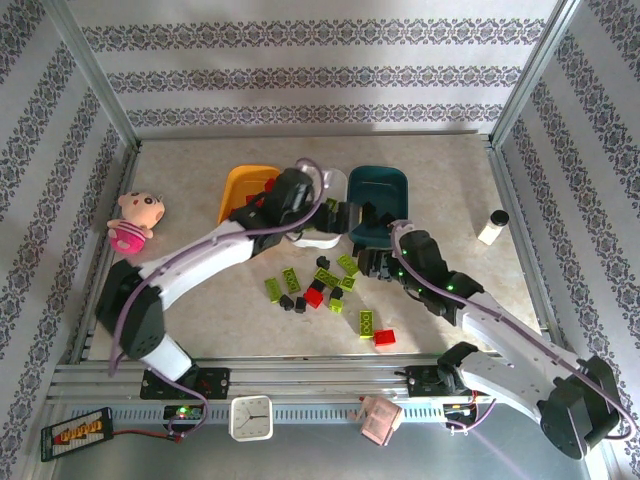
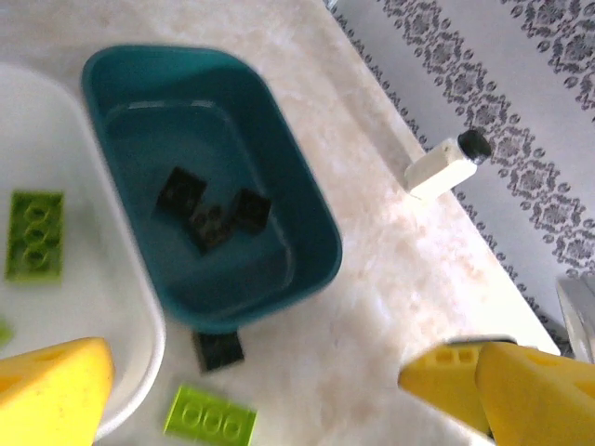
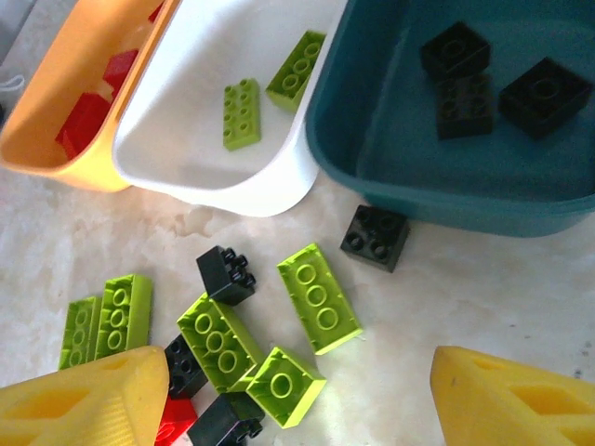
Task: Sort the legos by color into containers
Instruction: Pick up the lego from the center of the table.
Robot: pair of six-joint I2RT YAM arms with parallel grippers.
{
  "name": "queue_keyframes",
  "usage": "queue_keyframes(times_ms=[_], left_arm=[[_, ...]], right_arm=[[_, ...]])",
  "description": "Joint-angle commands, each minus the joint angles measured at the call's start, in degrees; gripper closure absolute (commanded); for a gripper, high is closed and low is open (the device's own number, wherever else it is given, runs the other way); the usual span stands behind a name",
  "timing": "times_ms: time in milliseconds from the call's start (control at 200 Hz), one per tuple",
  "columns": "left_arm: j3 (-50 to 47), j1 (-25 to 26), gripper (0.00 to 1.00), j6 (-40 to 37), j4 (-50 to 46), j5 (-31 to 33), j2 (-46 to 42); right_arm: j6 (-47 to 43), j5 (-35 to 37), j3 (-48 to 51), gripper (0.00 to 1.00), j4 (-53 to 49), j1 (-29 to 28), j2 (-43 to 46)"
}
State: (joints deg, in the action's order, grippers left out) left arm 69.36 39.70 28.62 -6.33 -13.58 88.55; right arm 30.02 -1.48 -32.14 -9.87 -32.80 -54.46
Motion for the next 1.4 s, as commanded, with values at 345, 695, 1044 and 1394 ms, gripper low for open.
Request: queue_keyframes(times_ms=[345,695,1044,1394], left_arm=[[-39.0,1.7,0.00,8.4,7.0,10.2,-35.8],[-45.4,1.7,0.00,9.6,4.4,11.3,-45.4],[-47.0,1.8,0.00,10.2,2.9,11.5,-48.2],[-47.3,1.8,0.00,10.1,2.0,11.9,-48.7]], right_arm=[[9.1,11.1,-2.0,0.32,10.7,-7.7,-19.6],[12.2,20.1,-4.1,0.33,17.1,-4.9,-30.3],[11.4,21.2,-11.2,0.36,17.5,-3.2,-41.7],[11.1,22.4,-11.0,0.58,16.4,-2.0,-44.5]])
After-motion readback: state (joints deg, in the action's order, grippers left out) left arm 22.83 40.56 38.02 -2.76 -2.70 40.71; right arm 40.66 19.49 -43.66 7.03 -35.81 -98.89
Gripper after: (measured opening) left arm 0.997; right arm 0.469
